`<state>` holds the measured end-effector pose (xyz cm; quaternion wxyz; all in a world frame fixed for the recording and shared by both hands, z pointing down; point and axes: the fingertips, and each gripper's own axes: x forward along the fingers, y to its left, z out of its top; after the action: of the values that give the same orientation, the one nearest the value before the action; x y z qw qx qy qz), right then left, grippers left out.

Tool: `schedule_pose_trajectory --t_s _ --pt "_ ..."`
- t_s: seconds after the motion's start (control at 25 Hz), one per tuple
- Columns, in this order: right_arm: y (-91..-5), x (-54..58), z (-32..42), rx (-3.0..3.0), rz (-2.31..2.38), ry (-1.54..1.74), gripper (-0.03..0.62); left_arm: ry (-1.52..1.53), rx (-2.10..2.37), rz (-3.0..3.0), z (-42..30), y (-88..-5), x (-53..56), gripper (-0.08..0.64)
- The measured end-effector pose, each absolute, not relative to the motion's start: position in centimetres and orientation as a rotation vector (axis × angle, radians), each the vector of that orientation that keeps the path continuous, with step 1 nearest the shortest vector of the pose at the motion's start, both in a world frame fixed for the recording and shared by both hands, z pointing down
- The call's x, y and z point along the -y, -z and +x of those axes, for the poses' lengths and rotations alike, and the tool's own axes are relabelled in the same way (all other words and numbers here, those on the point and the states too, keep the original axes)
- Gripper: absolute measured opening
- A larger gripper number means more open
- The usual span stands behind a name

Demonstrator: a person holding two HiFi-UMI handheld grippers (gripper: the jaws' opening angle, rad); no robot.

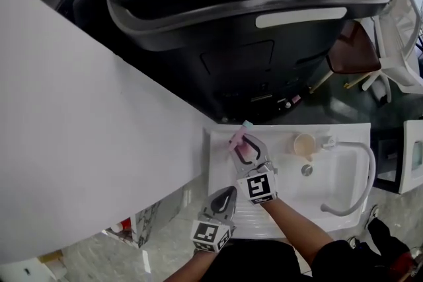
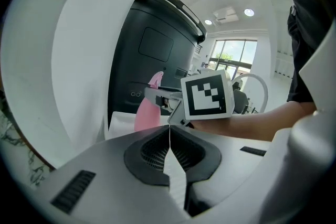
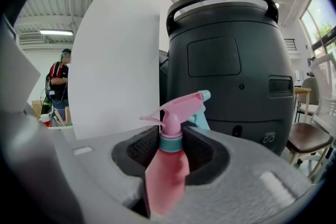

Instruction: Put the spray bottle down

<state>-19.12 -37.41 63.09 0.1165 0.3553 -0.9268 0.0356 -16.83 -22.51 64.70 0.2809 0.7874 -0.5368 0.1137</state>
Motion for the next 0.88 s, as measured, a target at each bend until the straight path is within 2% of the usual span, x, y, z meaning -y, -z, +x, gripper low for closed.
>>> schedule_pose_trajectory --t_s 0.64,0.88 --pt "-64.4 35.6 -17.6 2.762 0.892 0.104 0.147 -0.302 1.423 2.107 -16.8 -64.7 23.1 0.018" --pt "-64.5 35.9 -16.6 2.684 0.951 0.112 0.174 -0.284 1.429 2.118 -16.7 -63.8 22.4 0.018"
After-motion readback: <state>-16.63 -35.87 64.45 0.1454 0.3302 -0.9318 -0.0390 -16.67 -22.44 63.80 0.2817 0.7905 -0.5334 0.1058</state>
